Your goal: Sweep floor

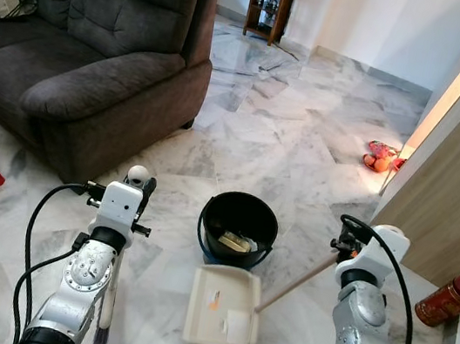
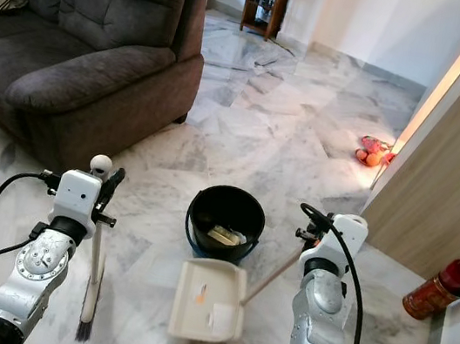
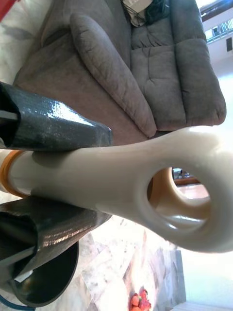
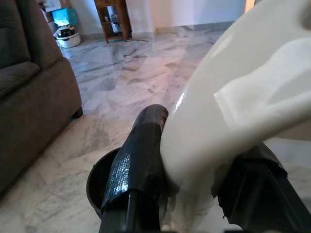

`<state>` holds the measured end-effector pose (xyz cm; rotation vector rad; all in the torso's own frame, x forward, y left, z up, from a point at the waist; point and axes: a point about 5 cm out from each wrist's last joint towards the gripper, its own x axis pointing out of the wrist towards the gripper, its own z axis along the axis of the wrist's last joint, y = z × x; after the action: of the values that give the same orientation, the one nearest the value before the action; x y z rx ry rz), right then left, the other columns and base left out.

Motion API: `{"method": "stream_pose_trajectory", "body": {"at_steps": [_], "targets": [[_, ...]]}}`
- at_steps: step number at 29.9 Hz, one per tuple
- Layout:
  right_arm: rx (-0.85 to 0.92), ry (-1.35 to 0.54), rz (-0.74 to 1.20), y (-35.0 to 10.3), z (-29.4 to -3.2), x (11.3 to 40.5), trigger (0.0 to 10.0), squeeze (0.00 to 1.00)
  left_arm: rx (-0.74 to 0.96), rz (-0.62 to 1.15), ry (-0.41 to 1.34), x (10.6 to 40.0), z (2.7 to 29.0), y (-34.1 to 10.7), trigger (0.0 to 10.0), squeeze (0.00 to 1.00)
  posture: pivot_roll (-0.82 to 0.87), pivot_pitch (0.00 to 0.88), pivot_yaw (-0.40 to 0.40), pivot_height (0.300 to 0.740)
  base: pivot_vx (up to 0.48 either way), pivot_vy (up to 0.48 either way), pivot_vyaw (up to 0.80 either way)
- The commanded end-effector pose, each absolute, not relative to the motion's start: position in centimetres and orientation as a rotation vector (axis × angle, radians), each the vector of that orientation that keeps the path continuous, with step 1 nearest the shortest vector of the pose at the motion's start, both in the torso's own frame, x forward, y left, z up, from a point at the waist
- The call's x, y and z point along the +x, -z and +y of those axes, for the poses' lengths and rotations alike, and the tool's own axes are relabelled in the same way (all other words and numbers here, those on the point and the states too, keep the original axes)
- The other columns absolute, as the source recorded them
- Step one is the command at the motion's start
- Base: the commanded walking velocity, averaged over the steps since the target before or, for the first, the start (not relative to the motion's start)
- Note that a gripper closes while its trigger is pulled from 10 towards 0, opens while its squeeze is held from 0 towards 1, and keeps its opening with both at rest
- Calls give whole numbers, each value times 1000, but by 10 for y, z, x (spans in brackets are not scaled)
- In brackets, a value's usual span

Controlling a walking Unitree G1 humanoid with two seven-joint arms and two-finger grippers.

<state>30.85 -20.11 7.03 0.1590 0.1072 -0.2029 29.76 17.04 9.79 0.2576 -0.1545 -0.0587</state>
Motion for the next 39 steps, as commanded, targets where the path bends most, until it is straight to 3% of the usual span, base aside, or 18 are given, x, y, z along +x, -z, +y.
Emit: {"method": "stream_pose_trajectory", "body": {"at_steps": [1,15,39], "targets": [[161,178,45,-86,-200,311,10000,0,283,-219,48,301,173,-111,10000,0,40,0,-53,740,0,0,0],[70,163,9,-124,-204,291,10000,0,286,-217,48,301,174,-111,10000,0,30,0,-46,740,0,0,0],[-6,212,-112,-235,-198,295,10000,0,276,-214,67,302,170,-109,10000,0,21,0,-42,740,0,0,0]]}}
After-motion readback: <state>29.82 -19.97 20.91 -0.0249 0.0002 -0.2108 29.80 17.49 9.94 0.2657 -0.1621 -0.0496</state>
